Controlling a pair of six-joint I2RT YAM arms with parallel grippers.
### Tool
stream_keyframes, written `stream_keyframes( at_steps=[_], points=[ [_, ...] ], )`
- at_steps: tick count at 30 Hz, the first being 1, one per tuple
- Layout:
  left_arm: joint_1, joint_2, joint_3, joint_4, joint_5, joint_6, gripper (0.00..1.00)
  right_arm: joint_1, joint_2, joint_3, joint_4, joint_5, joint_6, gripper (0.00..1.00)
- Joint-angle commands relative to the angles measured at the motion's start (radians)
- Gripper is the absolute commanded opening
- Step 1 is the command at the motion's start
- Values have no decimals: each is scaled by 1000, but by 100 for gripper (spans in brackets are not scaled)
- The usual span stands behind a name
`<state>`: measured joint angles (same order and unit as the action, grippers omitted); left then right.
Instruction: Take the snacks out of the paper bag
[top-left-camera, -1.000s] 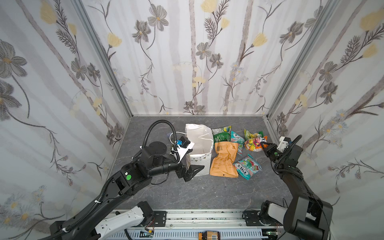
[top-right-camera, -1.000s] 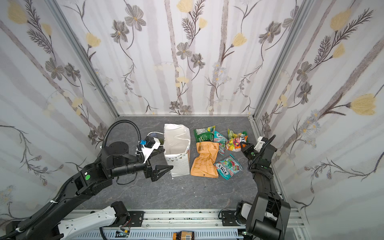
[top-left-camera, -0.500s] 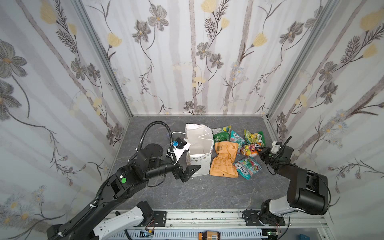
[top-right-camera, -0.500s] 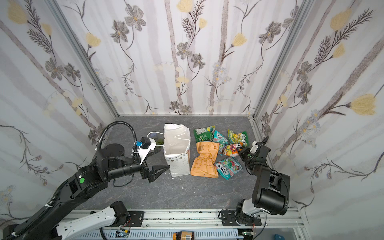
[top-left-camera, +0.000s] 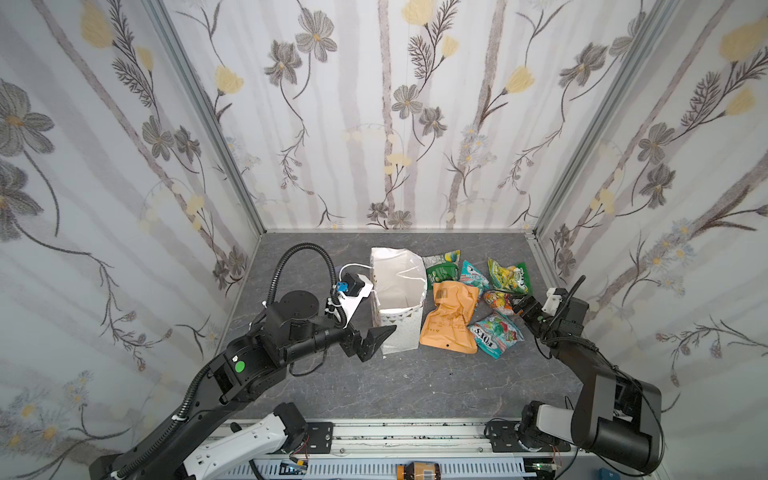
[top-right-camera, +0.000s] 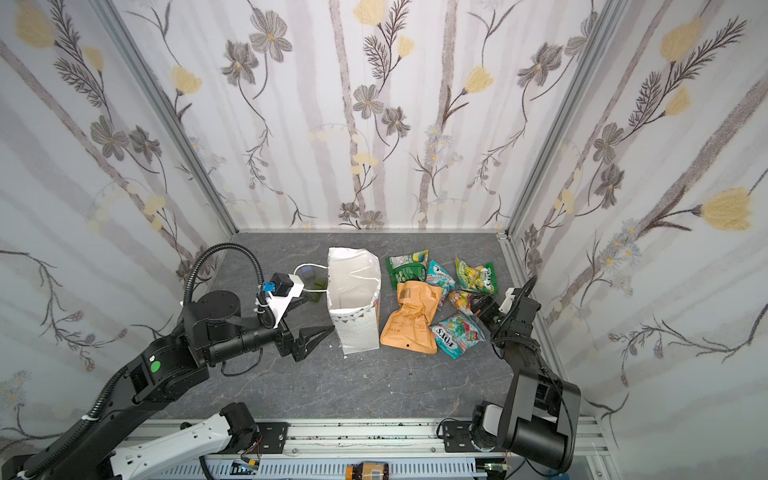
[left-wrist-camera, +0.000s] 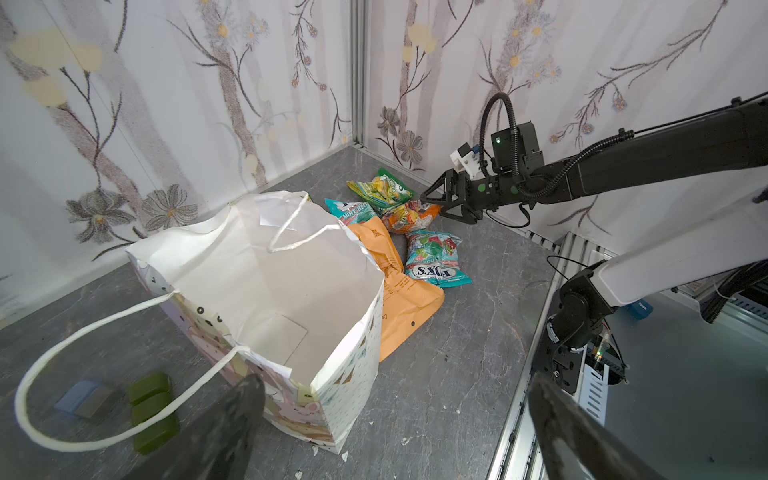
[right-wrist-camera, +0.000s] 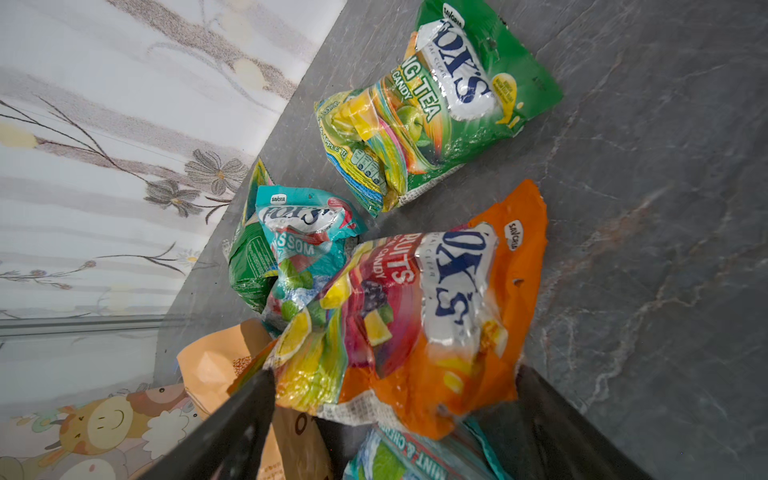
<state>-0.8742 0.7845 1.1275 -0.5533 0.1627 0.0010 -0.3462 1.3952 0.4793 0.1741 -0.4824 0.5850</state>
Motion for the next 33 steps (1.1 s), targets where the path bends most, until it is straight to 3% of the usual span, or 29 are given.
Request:
stream_keyframes(
  at_steps=[1,7,10,13,19,24,26,33],
  points=[
    [1,-23,-6,31,-78,12,100,1,-59,-11,-53,65,-48,100],
    [0,-129,-61,89,-230,3,100,5,-235,-3,-120,129,-35,100],
    [0,-191,-119,133,-383,-11,100,24,-340,6,-118,188,-35,100],
    [1,-230,-169,154,-605,-43,100,59,-407,1,-59,276,-44,100],
    [6,-245,-258,173,-983,-36,100,171,-369,-4,118,441,-132,100],
    [43,-232,-413,329,-1108,104,100,262,-324,-108,385,621,-260,100],
    [108,-227,-480,389,-1097,114,100,289,-287,-162,513,673,-324,100],
    [416,-145,-721,667,-871,18,100,369,-124,-270,814,732,-493,100]
  ],
)
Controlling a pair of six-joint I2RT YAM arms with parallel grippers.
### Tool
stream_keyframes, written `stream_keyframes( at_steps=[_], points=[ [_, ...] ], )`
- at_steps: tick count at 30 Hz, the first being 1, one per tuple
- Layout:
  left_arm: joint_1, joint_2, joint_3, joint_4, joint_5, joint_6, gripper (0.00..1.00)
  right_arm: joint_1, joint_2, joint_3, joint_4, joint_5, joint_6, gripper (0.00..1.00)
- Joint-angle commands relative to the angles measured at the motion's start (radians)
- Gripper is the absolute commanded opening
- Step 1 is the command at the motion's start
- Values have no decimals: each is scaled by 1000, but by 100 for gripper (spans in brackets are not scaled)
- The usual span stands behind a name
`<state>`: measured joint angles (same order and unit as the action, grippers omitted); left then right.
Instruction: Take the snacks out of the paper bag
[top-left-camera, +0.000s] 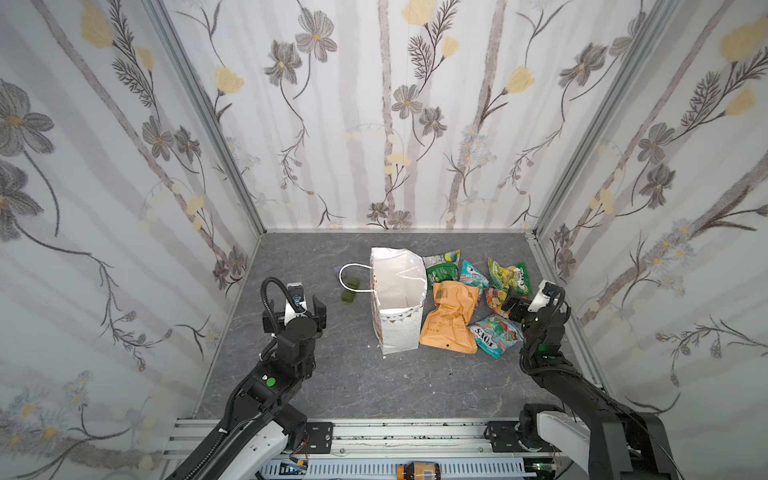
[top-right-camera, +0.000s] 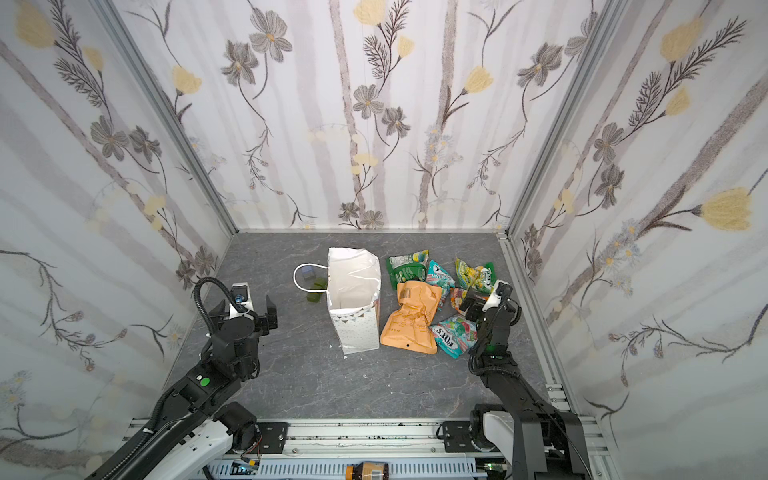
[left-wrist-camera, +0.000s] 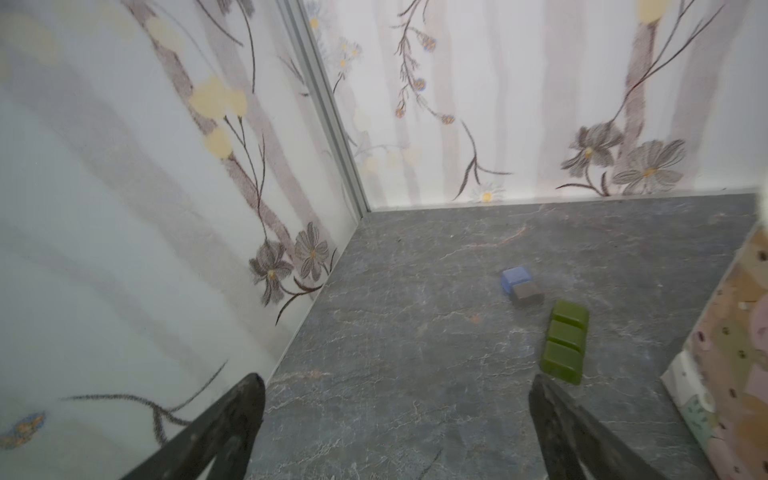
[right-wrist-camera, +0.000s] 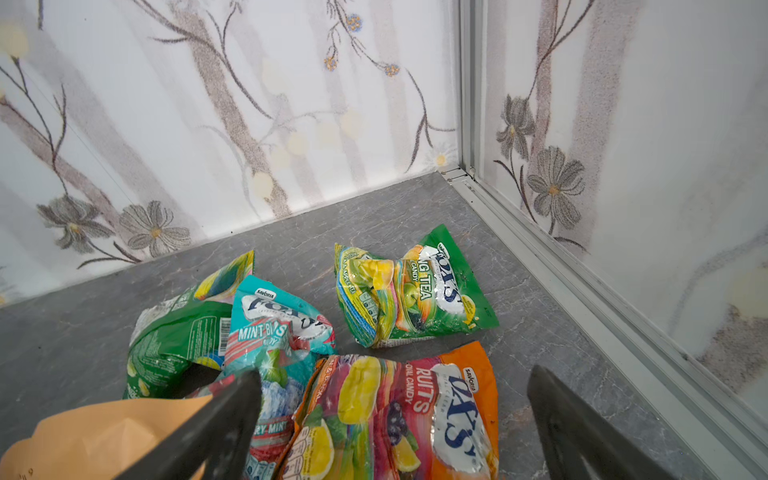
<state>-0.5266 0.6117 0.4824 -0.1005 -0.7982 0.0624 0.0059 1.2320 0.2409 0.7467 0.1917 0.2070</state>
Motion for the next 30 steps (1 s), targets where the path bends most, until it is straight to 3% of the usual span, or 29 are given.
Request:
stream_keyframes(
  at_steps=[1,4,6,10,13,18,22,27,29,30],
  points=[
    [93,42,-124,291,122,-44,100,22,56,-42,295,60,-131,100],
    [171,94,-276,549,243,-67,100,28,104,-47,413,26,-153,100],
    [220,147,-300,587,266,-115,100,37,180,-25,435,6,-173,100],
    [279,264,-310,681,270,-100,100,59,288,-84,677,28,-199,100],
    [340,369,-315,783,358,-105,100,60,255,-63,574,17,-194,100],
    [408,664,-303,1107,436,-127,100,54,277,-59,607,-1,-195,100],
    [445,751,-217,1059,518,-74,100,40,273,-43,564,-15,-180,100],
    [520,990,-201,1281,679,-91,100,41,273,-44,567,-15,-181,100],
    [524,942,-137,1068,702,-100,100,41,273,-43,566,-20,-183,100],
    [525,970,-115,1081,690,-96,100,41,273,-43,565,-20,-182,100]
  ],
)
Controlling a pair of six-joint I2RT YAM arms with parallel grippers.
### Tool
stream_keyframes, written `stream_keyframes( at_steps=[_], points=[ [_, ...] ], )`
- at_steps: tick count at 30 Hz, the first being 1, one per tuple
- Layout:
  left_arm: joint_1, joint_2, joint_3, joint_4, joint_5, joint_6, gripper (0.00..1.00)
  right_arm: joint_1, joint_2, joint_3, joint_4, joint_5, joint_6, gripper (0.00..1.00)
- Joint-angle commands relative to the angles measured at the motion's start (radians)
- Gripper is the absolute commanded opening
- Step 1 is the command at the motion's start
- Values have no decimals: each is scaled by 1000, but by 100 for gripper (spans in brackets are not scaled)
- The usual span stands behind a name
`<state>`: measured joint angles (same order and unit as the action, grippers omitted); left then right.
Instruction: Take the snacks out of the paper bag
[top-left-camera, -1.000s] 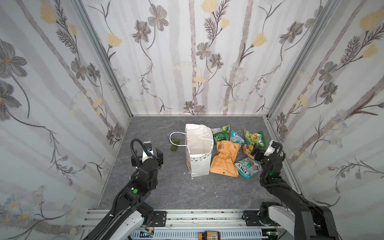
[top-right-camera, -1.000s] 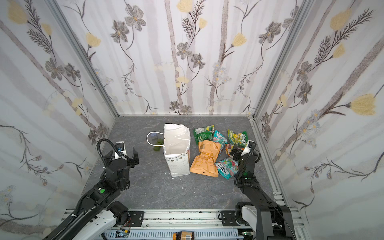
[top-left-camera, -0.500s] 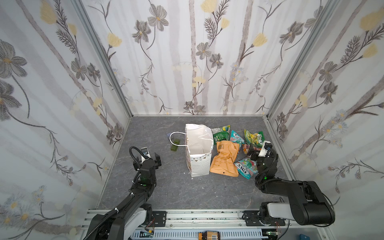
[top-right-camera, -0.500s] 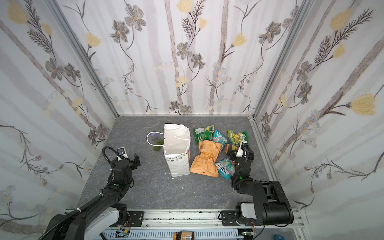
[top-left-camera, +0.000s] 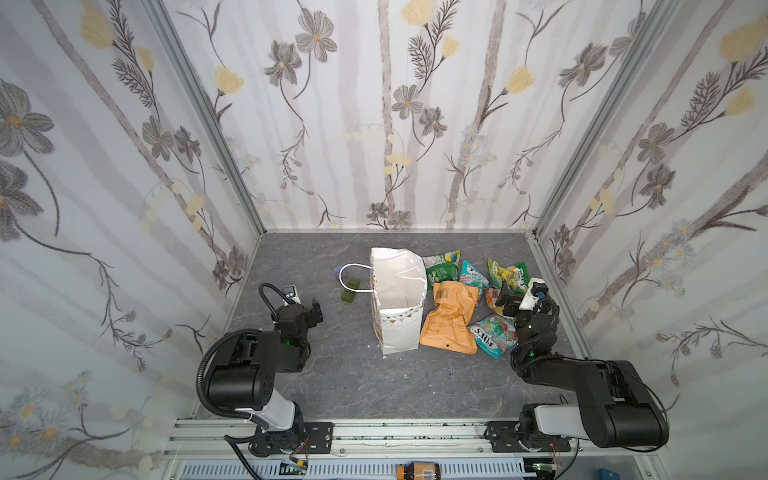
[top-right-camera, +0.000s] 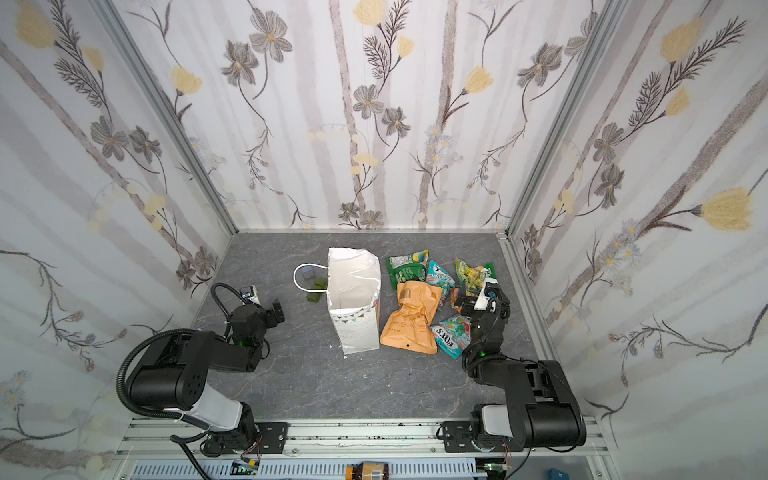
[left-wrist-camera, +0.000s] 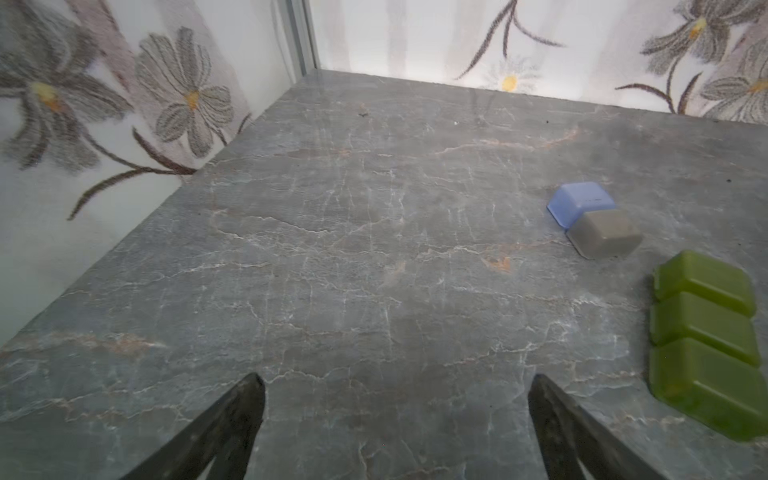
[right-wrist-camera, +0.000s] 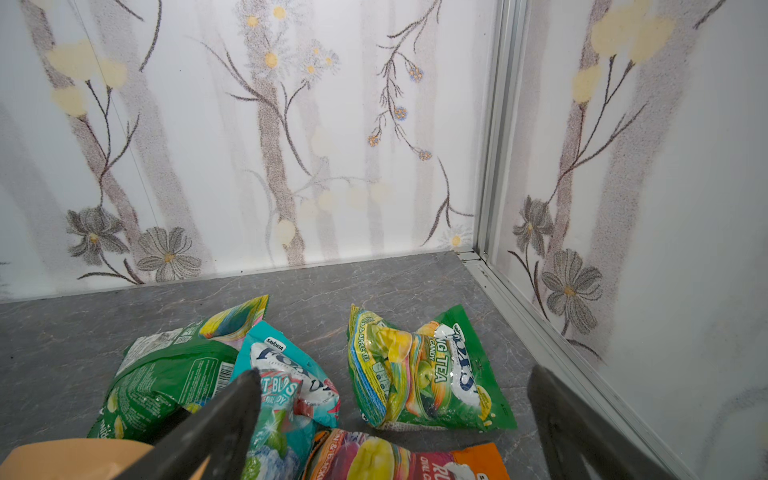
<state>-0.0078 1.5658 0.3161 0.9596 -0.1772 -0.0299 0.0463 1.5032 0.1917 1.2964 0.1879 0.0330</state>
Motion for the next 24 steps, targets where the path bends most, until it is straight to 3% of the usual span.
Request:
stream_keyframes(
  at_steps=[1,24],
  points=[
    [6,-7,64,-50,71,-11,100,0,1,5,15,-16,-10,100],
    [-1,5,61,-21,51,-5,100,2,3,8,12,-18,-11,100]
  ],
)
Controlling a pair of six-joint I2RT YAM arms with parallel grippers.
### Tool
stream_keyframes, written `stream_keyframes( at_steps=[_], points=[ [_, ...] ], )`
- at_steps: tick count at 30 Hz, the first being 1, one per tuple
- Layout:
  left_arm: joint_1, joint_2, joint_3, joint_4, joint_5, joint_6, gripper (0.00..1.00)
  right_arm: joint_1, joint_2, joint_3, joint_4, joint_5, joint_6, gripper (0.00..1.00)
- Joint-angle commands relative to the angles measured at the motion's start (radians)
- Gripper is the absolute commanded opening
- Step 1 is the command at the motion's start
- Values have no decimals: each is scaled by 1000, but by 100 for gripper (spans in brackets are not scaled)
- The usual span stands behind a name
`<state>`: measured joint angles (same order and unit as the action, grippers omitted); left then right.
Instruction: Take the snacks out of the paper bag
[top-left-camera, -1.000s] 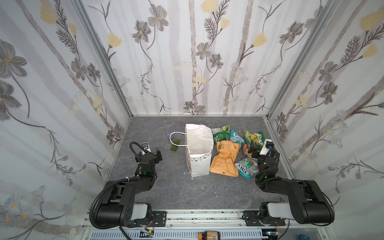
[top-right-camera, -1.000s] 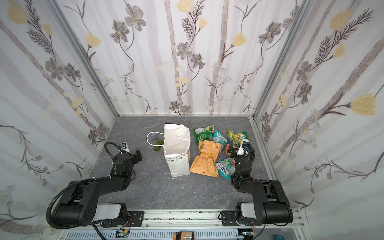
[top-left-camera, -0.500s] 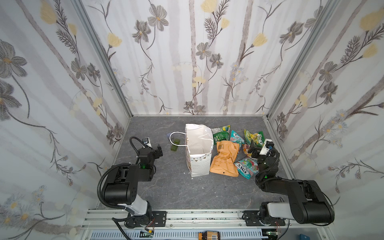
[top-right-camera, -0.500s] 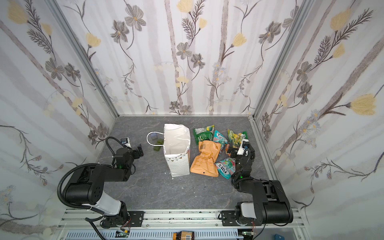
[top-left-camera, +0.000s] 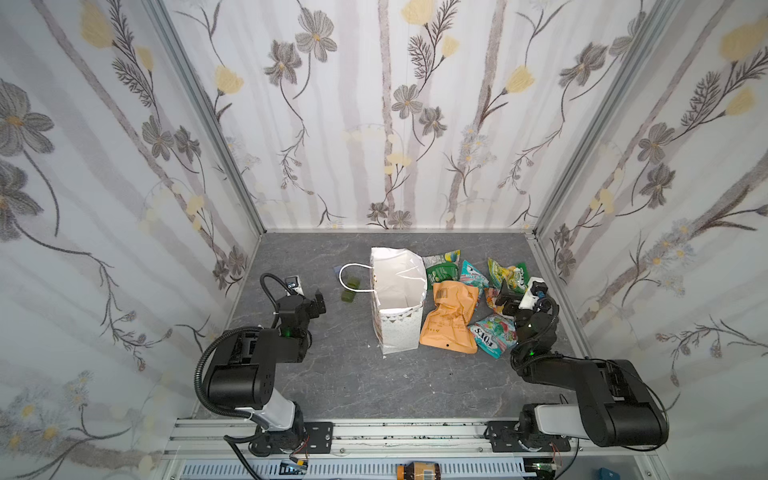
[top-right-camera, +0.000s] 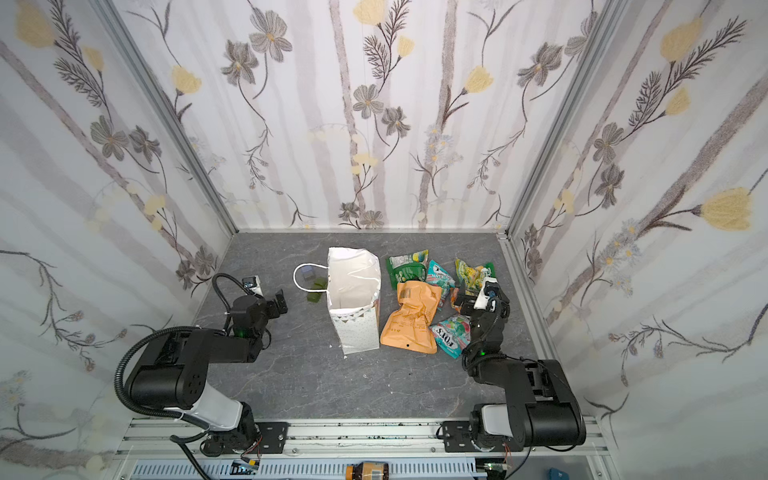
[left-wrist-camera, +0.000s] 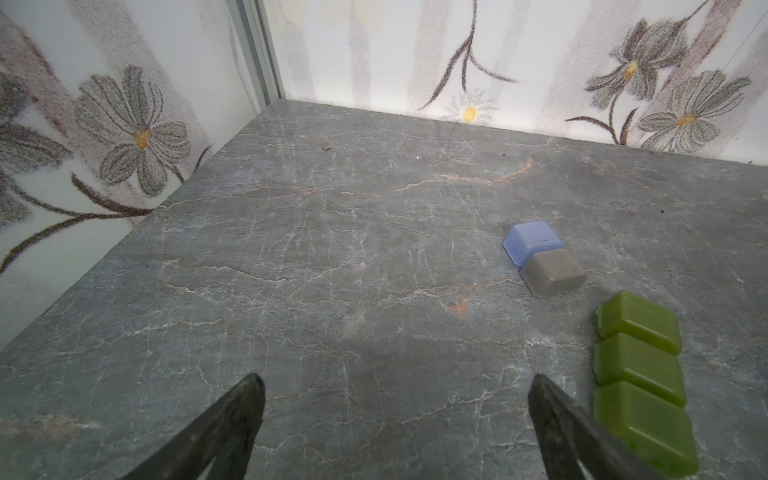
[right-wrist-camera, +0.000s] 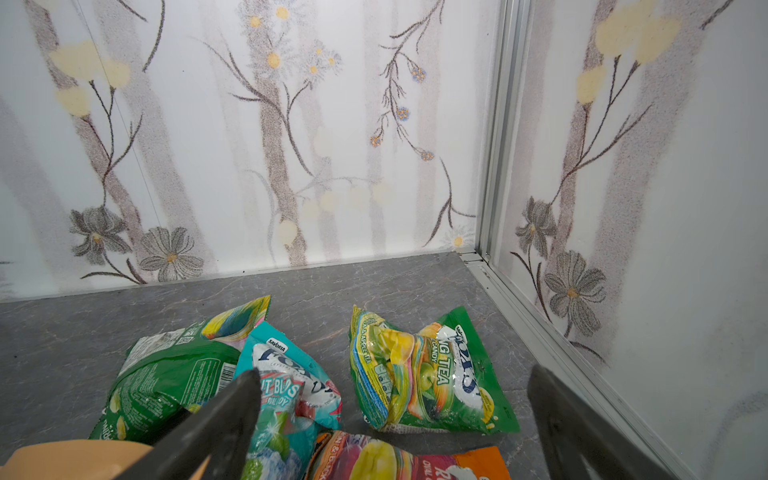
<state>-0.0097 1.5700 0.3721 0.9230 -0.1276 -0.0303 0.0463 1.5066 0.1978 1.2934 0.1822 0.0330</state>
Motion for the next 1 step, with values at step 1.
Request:
stream_keyframes(
  at_steps=[1],
  points=[
    [1,-1,5,17,2,-5,100,2,0,0,18,-11,-10,100]
  ],
)
